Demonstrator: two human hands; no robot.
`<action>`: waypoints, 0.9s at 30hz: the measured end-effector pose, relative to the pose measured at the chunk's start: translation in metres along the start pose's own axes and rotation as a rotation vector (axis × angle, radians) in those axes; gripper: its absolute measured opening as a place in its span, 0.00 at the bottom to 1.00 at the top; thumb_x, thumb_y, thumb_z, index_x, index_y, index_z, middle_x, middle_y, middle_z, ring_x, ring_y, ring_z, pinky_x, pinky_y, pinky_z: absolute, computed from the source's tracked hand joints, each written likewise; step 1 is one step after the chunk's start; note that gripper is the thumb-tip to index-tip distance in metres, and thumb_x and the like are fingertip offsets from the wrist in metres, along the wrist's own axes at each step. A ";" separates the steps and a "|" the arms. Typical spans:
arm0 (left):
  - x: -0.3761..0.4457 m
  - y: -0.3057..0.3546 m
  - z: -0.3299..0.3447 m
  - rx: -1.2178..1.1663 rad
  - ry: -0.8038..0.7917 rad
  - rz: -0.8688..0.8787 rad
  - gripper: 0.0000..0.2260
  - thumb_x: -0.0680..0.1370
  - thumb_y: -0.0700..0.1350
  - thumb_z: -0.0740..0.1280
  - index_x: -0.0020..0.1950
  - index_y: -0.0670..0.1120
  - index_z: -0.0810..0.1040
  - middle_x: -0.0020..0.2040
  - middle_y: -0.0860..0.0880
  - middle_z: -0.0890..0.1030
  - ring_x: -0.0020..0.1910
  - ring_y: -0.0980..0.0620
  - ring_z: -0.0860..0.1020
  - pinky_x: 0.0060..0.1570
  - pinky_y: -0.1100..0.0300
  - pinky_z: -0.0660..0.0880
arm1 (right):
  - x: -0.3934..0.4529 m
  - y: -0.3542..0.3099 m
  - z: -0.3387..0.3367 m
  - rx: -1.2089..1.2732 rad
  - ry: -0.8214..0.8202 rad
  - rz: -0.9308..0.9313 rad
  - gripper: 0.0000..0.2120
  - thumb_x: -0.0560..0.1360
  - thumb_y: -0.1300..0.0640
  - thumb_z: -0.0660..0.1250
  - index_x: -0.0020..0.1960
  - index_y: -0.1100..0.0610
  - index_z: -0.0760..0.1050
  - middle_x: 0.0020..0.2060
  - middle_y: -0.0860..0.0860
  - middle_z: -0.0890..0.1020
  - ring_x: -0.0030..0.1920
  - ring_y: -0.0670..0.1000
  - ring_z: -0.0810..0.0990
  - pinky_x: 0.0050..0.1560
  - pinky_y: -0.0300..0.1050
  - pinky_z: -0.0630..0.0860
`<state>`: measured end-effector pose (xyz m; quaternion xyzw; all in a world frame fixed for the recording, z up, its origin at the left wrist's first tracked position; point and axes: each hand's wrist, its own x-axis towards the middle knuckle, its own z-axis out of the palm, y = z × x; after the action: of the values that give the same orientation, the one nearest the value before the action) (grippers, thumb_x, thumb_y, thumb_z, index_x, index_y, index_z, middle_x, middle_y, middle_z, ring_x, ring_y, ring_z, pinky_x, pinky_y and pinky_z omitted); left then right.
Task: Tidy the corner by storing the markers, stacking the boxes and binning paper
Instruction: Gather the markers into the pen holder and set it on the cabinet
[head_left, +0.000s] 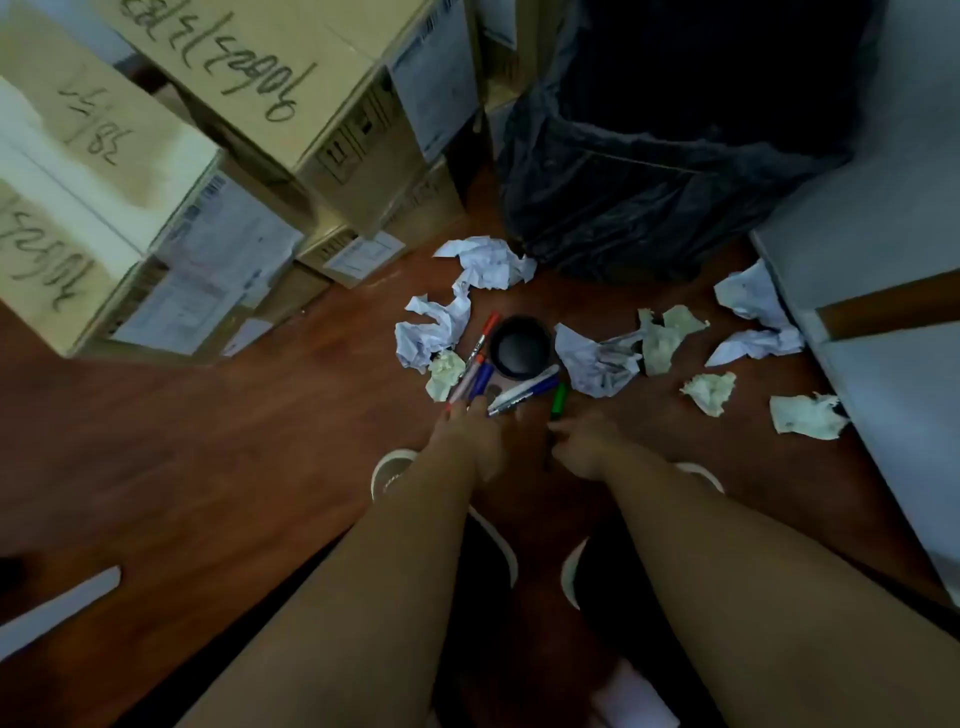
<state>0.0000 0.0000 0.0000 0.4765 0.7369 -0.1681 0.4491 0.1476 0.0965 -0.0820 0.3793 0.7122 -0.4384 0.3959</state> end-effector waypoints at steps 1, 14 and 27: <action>0.007 -0.001 0.001 0.032 -0.022 -0.006 0.25 0.80 0.52 0.58 0.78 0.55 0.60 0.80 0.47 0.52 0.76 0.37 0.54 0.73 0.42 0.56 | 0.002 -0.002 0.000 0.031 -0.010 0.010 0.27 0.72 0.45 0.60 0.71 0.41 0.67 0.76 0.56 0.57 0.74 0.61 0.59 0.74 0.53 0.60; 0.080 0.000 0.049 0.077 -0.043 0.083 0.32 0.78 0.57 0.61 0.79 0.58 0.51 0.80 0.50 0.51 0.77 0.40 0.50 0.74 0.40 0.45 | 0.029 -0.008 0.002 0.046 0.026 0.118 0.25 0.78 0.49 0.58 0.74 0.53 0.65 0.73 0.58 0.53 0.69 0.60 0.61 0.70 0.53 0.64; 0.058 0.004 0.071 -0.211 -0.003 0.055 0.21 0.80 0.48 0.60 0.75 0.50 0.68 0.72 0.43 0.63 0.63 0.41 0.71 0.62 0.51 0.70 | 0.009 -0.004 0.022 0.221 0.185 0.137 0.25 0.79 0.45 0.61 0.73 0.54 0.67 0.73 0.50 0.60 0.71 0.53 0.62 0.69 0.47 0.63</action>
<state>0.0306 -0.0139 -0.0855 0.4463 0.7366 -0.0777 0.5022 0.1452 0.0769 -0.0956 0.5068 0.6656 -0.4493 0.3136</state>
